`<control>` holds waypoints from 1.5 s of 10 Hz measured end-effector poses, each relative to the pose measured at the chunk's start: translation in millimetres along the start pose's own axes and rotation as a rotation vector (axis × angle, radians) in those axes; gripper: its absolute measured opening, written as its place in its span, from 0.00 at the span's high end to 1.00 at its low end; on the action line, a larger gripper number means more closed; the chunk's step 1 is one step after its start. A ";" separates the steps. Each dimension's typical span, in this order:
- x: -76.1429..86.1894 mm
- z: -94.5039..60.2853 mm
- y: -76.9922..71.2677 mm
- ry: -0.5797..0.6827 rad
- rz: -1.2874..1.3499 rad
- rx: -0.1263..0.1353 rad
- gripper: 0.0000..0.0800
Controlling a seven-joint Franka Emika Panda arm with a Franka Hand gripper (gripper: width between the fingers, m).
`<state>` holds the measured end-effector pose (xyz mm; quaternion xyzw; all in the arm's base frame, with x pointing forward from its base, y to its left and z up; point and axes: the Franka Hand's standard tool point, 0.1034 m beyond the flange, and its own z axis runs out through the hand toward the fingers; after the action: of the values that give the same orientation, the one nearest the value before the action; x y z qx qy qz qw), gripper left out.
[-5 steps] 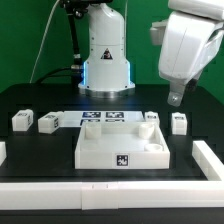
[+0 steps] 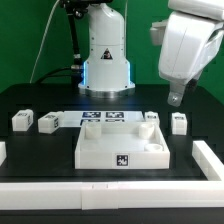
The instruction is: Assemble one leg
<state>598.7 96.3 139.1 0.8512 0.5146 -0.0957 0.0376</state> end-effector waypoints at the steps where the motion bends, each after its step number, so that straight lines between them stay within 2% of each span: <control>1: 0.0 0.0 0.0 0.000 0.000 0.000 0.19; 5: 0.0 0.0 0.0 0.000 0.000 0.000 0.19; 6: -1.0 1.3 1.4 0.011 -0.026 -0.009 0.19; 7: -17.9 15.5 -4.0 0.062 -0.130 -0.049 0.19; 8: -31.9 26.6 -12.9 0.090 -0.193 -0.074 0.19; 9: -43.6 36.5 -16.2 0.119 -0.277 -0.106 0.19; 10: -57.3 44.9 -12.6 0.142 -0.395 -0.145 0.19; 11: -67.5 51.7 -13.7 0.138 -0.394 -0.138 0.19; 15: -66.5 51.9 -14.1 0.138 -0.393 -0.137 0.19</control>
Offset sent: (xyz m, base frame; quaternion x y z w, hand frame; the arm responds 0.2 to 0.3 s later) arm 0.0000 0.0000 0.0000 0.0000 0.0000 0.0000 1.0000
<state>549.8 36.6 102.2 0.7346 0.6772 -0.0077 0.0408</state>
